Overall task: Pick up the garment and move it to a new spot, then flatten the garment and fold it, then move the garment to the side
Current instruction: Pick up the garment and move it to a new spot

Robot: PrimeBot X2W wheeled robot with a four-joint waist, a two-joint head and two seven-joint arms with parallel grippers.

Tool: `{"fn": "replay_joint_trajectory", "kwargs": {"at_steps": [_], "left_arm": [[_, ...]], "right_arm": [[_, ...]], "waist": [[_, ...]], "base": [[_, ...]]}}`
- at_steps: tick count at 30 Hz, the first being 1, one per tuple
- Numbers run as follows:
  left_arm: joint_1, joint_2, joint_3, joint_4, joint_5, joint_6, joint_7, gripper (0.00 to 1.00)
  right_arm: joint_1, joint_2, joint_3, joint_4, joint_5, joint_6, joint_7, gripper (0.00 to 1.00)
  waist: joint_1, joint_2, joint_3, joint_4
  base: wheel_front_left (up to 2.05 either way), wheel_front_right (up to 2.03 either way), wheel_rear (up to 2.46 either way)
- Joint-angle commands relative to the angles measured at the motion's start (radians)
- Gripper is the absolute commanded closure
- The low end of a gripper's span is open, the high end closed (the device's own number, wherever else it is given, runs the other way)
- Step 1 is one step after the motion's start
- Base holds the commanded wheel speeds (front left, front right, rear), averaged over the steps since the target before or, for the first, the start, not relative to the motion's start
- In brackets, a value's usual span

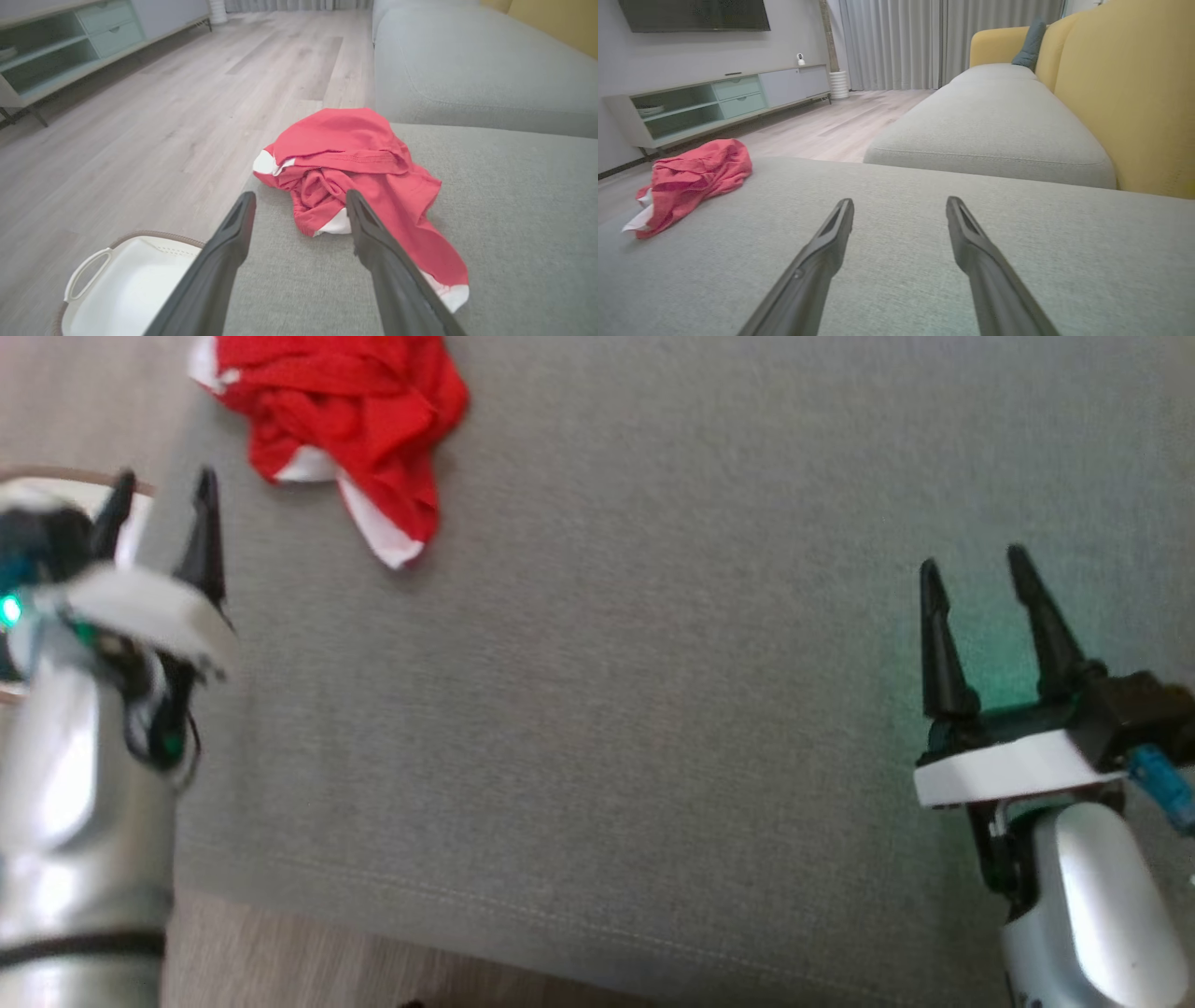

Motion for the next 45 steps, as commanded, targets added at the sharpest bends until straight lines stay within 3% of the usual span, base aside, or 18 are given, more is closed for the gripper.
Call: {"fn": "replay_joint_trajectory", "kwargs": {"at_steps": [1, 9, 19, 26, 27, 28, 33, 37, 42, 45], "left_arm": [[-0.064, 0.063, 0.024, 0.009, -0.009, -0.004, 0.024, 0.00], [-0.270, 0.138, -0.041, 0.283, -0.016, -0.016, 0.143, 0.00], [-0.392, 0.169, -0.059, 0.479, -0.019, -0.016, 0.116, 0.00], [-0.441, 0.187, -0.080, 0.586, -0.002, 0.010, 0.086, 0.00], [-0.445, 0.184, -0.084, 0.599, -0.002, 0.009, 0.085, 0.24], [-0.448, 0.181, -0.086, 0.609, -0.004, 0.007, 0.079, 1.00], [-0.446, 0.194, -0.110, 0.630, 0.003, -0.004, 0.020, 1.00], [-0.437, 0.232, -0.132, 0.621, 0.030, 0.026, -0.089, 1.00], [-0.452, 0.272, -0.215, 0.529, 0.121, 0.061, -0.175, 1.00], [-0.462, 0.278, -0.278, 0.452, 0.179, 0.052, -0.181, 1.00]], "right_arm": [[-0.031, 0.000, 0.022, -0.048, -0.011, -0.001, 0.008, 0.00], [-0.044, 0.000, 0.015, -0.133, -0.030, -0.001, 0.040, 0.00], [-0.039, 0.000, 0.007, -0.175, -0.035, -0.001, 0.048, 0.00], [-0.038, 0.000, 0.005, -0.193, -0.049, -0.001, 0.048, 0.00], [-0.038, 0.000, 0.003, -0.193, -0.051, -0.001, 0.047, 0.00], [-0.038, 0.000, 0.000, -0.191, -0.049, -0.001, 0.047, 0.00], [-0.045, 0.000, 0.004, -0.171, -0.033, -0.001, 0.041, 0.00], [-0.051, 0.000, 0.007, -0.135, 0.003, -0.001, 0.019, 0.00], [-0.055, 0.000, 0.004, -0.069, 0.044, -0.001, -0.013, 0.00], [-0.059, 0.000, 0.003, -0.033, 0.076, -0.001, -0.030, 0.00]], "waist": [[-0.0003, 0.0000, 0.056, -0.042], [-0.0003, 0.0000, 0.135, -0.099], [-0.0003, 0.0000, 0.187, -0.139], [-0.0003, 0.0000, 0.206, -0.158], [-0.0003, 0.0000, 0.206, -0.158], [-0.0003, 0.0000, 0.203, -0.157], [-0.0003, 0.0000, 0.170, -0.160], [-0.0003, 0.0000, 0.117, -0.172], [-0.0003, 0.0000, 0.019, -0.194], [-0.0003, 0.0000, -0.034, -0.205]], "base": [[0.00, 0.00, 0.00], [0.00, 0.00, 0.00], [0.00, 0.00, 0.00], [0.00, 0.00, 0.00], [0.00, 0.00, 0.00], [0.00, 0.00, 0.00], [0.00, 0.00, 0.00], [0.00, 0.00, 0.00], [0.00, 0.00, 0.00], [0.00, 0.00, 0.00]]}}
